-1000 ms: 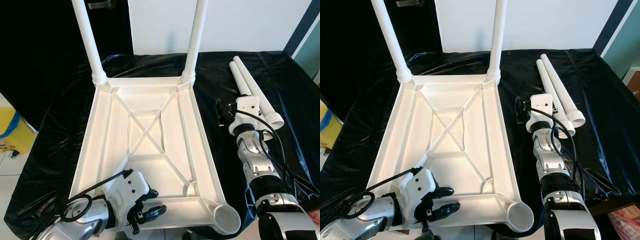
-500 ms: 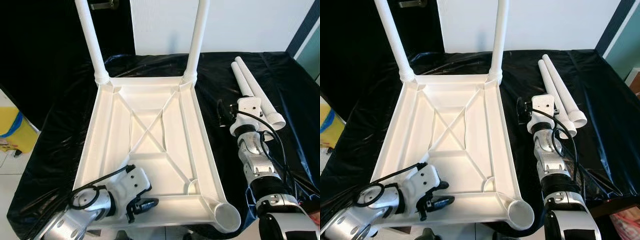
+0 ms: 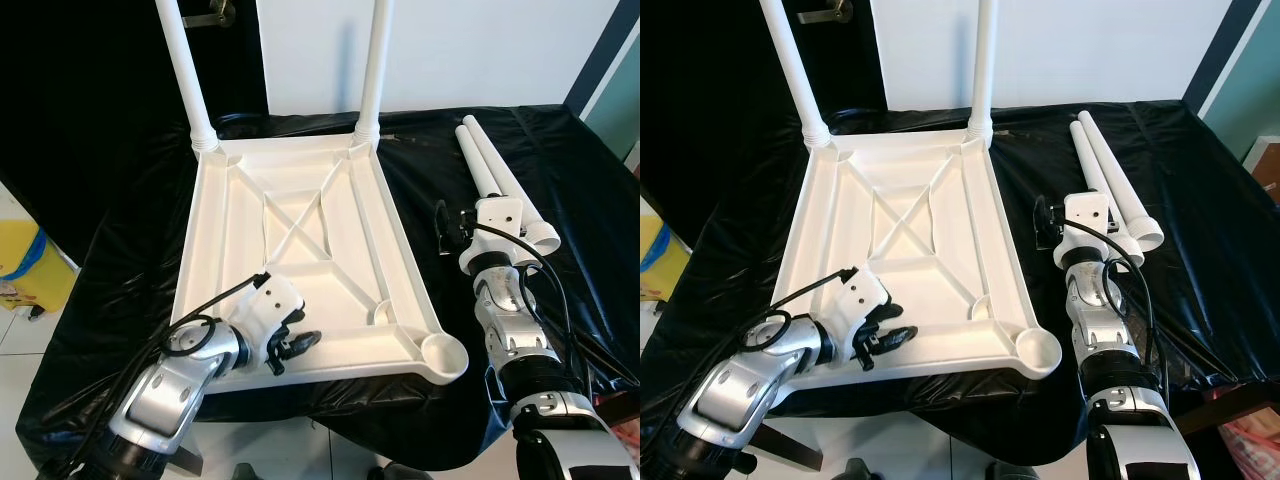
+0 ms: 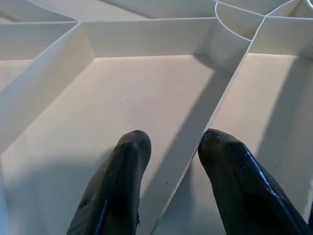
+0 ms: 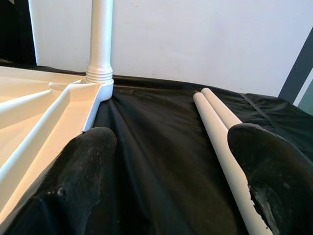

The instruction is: Building children table

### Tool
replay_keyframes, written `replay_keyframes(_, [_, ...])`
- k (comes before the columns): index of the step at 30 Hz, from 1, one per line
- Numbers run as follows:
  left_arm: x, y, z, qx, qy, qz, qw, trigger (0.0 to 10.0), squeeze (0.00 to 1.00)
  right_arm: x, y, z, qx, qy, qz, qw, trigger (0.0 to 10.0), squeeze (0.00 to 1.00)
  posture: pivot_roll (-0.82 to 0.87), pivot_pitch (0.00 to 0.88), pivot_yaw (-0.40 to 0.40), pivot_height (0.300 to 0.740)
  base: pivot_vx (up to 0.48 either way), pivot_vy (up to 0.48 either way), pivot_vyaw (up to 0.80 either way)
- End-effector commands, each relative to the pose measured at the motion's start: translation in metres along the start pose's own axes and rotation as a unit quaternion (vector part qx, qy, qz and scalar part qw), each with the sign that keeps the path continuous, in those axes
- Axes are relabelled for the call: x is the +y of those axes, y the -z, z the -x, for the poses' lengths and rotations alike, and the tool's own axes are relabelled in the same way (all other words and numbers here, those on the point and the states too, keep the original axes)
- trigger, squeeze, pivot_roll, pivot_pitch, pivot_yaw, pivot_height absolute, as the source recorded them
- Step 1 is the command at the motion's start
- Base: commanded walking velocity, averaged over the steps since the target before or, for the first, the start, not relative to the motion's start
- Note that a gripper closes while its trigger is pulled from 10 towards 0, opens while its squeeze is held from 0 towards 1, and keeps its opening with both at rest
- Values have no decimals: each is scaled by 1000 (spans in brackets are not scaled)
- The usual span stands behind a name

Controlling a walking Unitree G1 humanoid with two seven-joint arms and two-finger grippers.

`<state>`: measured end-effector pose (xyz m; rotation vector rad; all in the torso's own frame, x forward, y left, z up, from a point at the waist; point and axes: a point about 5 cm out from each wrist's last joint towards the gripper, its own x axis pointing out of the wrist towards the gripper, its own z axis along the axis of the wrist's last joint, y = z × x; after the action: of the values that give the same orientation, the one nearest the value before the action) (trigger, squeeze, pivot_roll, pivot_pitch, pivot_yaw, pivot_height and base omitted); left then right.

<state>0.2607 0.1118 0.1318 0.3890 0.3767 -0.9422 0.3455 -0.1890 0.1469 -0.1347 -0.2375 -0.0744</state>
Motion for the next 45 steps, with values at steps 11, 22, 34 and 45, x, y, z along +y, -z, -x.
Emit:
replay_keyframes(11, [43, -32, 7, -94, -224, -13, 970, 10000, 0, -3, 2, 8, 2, 21, -8, 1000, 10000, 0, -66, 46, 16, 740, 0, 0, 0])
replay_keyframes(22, [30, -61, 8, -215, -149, 23, 965, 10000, 1000, -13, 6, 8, 20, 60, -1, 998, 10000, 0, -65, 38, 10, 740, 0, 0, 0])
replay_keyframes(34, [37, -80, -4, -254, -188, -5, 949, 10000, 0, -47, 18, 15, 66, 168, 47, 982, 10000, 1000, -86, 33, 15, 740, 0, 0, 0])
replay_keyframes(45, [13, -93, -26, -255, -94, -48, 961, 10000, 0, -67, 24, 21, 103, 191, 55, 975, 10000, 1000, -113, 39, 37, 740, 0, 0, 0])
